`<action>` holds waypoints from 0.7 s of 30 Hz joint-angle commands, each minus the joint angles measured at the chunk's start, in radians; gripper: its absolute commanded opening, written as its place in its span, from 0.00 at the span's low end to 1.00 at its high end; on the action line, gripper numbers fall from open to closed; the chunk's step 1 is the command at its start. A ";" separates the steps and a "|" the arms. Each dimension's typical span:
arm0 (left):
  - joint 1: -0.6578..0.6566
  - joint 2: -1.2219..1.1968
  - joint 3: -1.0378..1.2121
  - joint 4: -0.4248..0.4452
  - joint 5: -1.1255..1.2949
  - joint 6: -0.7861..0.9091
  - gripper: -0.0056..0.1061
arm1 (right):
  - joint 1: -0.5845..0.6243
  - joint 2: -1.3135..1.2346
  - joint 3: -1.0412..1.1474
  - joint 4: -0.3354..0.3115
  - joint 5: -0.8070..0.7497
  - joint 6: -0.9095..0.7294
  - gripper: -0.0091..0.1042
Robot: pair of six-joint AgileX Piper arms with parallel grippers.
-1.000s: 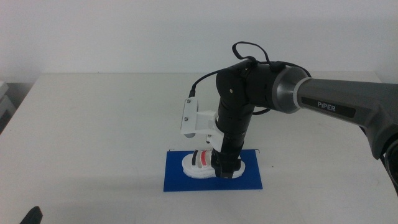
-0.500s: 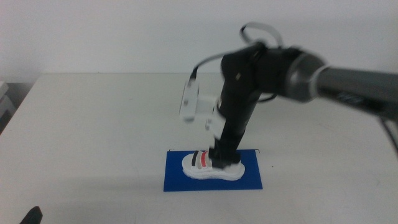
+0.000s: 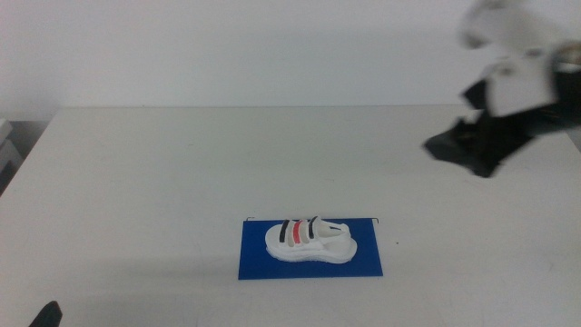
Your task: Use one arm to grab the shoe from the table and place it on the mat.
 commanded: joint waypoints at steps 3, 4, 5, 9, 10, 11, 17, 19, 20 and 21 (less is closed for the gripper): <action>-0.005 -0.013 0.007 -0.007 -0.081 -0.005 0.89 | -0.094 -0.248 0.155 0.090 -0.197 0.038 0.71; -0.005 -0.013 0.007 -0.007 -0.081 -0.005 0.89 | -0.111 -0.291 0.199 0.095 -0.223 0.061 0.71; -0.005 -0.013 0.007 -0.007 -0.081 -0.005 0.89 | -0.123 -0.324 0.234 0.094 -0.246 0.083 0.71; -0.005 -0.013 0.007 -0.007 -0.081 -0.005 0.89 | -0.148 -0.451 0.383 0.080 -0.307 0.223 0.71; -0.005 -0.013 0.007 -0.007 -0.081 -0.005 0.89 | -0.146 -0.481 0.415 0.080 -0.322 0.256 0.71; -0.005 -0.013 0.007 -0.007 -0.081 -0.005 0.89 | -0.146 -0.509 0.441 0.080 -0.338 0.281 0.71; -0.005 -0.013 0.007 -0.007 -0.081 -0.005 0.89 | -0.146 -0.672 0.627 -0.064 -0.480 0.422 0.71; -0.005 -0.013 0.007 -0.007 -0.081 -0.005 0.89 | -0.146 -0.722 0.686 -0.105 -0.519 0.485 0.71; -0.005 -0.013 0.007 -0.007 -0.081 -0.005 0.89 | -0.146 -0.742 0.706 -0.108 -0.532 0.507 0.71; -0.005 -0.013 0.007 -0.007 -0.081 -0.005 0.89 | -0.146 -0.767 0.732 -0.113 -0.549 0.524 0.71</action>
